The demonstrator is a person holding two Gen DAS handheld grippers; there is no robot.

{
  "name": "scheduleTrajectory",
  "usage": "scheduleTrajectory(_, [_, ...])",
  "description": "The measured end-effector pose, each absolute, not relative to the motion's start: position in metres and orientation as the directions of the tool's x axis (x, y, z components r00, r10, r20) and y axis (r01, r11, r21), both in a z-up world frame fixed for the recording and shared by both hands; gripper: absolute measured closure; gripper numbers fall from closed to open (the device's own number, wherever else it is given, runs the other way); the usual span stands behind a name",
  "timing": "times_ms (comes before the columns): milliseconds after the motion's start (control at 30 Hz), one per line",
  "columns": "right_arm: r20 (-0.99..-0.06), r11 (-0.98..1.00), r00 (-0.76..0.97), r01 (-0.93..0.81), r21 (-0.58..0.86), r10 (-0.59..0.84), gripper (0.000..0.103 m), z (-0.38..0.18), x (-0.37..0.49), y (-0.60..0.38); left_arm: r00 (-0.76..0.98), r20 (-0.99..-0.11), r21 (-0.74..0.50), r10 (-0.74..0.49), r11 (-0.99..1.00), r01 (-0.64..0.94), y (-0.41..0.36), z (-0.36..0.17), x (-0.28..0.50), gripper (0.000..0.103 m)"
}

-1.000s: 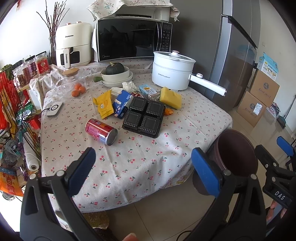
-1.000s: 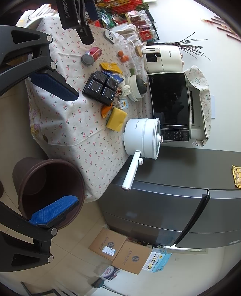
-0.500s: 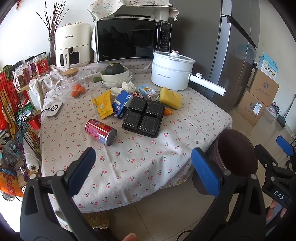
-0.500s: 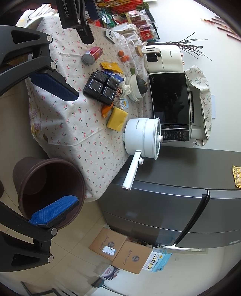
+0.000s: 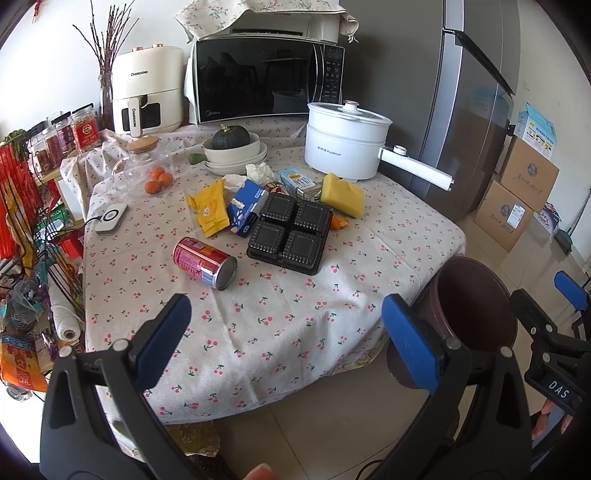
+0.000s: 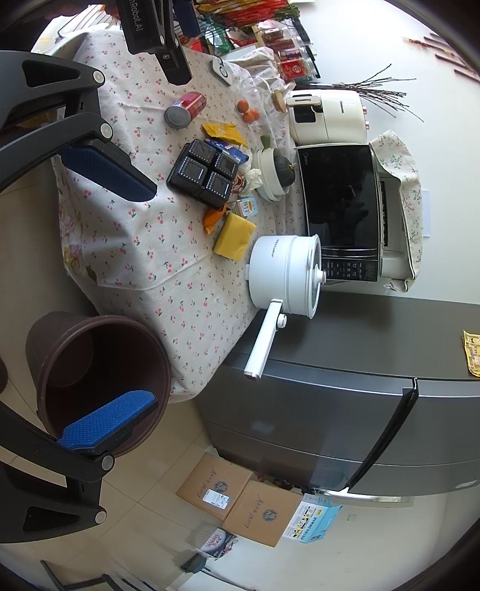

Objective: Collect trash
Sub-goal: 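Reach the left tool to the red soda can while the right tool reaches the black tray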

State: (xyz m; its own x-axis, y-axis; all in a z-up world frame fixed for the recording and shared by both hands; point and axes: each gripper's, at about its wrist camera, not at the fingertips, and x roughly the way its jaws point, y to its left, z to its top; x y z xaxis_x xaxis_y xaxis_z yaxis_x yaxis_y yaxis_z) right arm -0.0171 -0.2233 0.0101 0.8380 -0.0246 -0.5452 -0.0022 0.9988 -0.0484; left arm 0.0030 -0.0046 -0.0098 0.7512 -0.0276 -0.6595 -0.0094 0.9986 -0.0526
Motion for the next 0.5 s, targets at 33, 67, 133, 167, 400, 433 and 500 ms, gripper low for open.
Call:
scheduleTrajectory(33, [-0.545,0.999,0.838,-0.005,-0.049,-0.023,0.0,0.01,-0.017,-0.223,0.75,-0.661,-0.049,-0.026,0.999,-0.008,-0.005,-0.01,0.003,0.0])
scheduleTrajectory(67, [-0.544,0.999,0.839,-0.007,-0.05,-0.021,0.0,0.01,-0.017,-0.223,0.748,-0.663,-0.045,-0.024,0.999,-0.007,-0.005,-0.011,0.003,0.0])
scheduleTrajectory(133, [-0.536,0.998,0.844,-0.003,-0.062,-0.031,0.0,0.009,-0.019,-0.223,0.743,-0.669,-0.038,-0.022,0.999,-0.004,-0.004,-0.012,0.004,0.001])
scheduleTrajectory(167, [-0.533,0.998,0.846,-0.003,-0.069,-0.034,0.0,0.009,-0.019,-0.223,0.739,-0.673,-0.038,-0.024,0.999,-0.002,-0.003,-0.012,0.004,0.001])
scheduleTrajectory(400, [-0.532,0.995,0.845,-0.002,-0.103,-0.053,0.0,0.025,-0.013,-0.223,0.711,-0.697,-0.094,-0.091,0.995,0.036,0.009,-0.004,0.019,0.001])
scheduleTrajectory(433, [-0.541,0.994,0.839,-0.004,-0.108,-0.055,0.0,0.028,-0.009,-0.222,0.701,-0.706,-0.104,-0.098,0.994,0.035,0.012,-0.003,0.024,0.001])
scheduleTrajectory(500, [-0.552,0.996,0.833,-0.028,-0.088,-0.026,0.0,0.036,0.0,-0.224,0.676,-0.73,-0.109,-0.1,0.994,0.029,0.02,-0.005,0.035,0.001])
